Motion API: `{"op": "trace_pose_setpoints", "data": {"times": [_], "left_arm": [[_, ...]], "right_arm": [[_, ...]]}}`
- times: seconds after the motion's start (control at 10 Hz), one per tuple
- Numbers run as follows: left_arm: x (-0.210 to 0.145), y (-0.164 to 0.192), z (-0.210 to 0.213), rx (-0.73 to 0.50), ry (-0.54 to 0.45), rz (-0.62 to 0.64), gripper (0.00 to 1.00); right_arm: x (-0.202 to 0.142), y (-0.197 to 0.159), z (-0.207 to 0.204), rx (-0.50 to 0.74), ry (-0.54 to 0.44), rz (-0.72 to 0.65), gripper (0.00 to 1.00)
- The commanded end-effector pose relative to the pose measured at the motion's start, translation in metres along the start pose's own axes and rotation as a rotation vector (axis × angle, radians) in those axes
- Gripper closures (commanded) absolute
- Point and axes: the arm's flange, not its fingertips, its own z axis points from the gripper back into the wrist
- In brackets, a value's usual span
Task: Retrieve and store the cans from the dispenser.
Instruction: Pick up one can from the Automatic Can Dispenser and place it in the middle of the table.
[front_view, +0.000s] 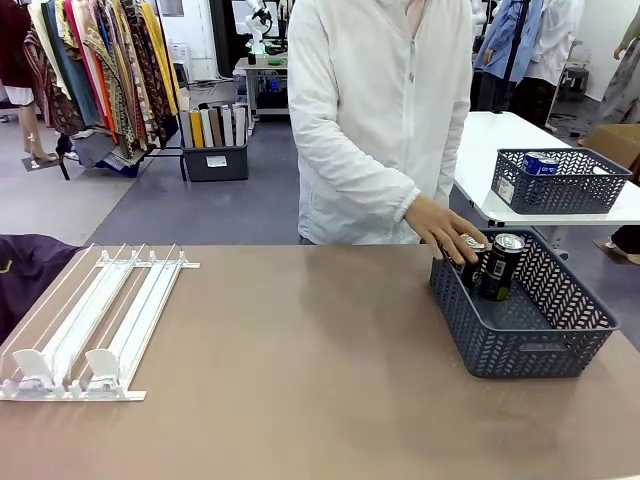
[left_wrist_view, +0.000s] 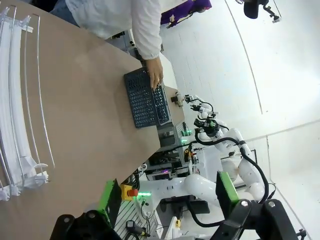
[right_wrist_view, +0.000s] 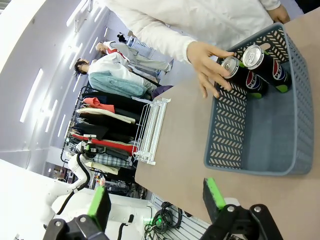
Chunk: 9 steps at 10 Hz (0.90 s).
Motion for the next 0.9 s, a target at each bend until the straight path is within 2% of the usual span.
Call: {"op": "trace_pose_setpoints", "data": {"times": [0.0,0.8], "left_arm": [[0.0002,-0.0022,-0.0016,-0.023,-0.012,-0.004,0.0],[0.0002,-0.0022,-0.0016,-0.023,-0.012,-0.004,0.0]], "right_arm": [[0.0034,0.0017,-0.0015,0.023,-0.021,0.022,0.0],[0.0034,0.0017,-0.0015,0.023,-0.021,0.022,0.0]]}}
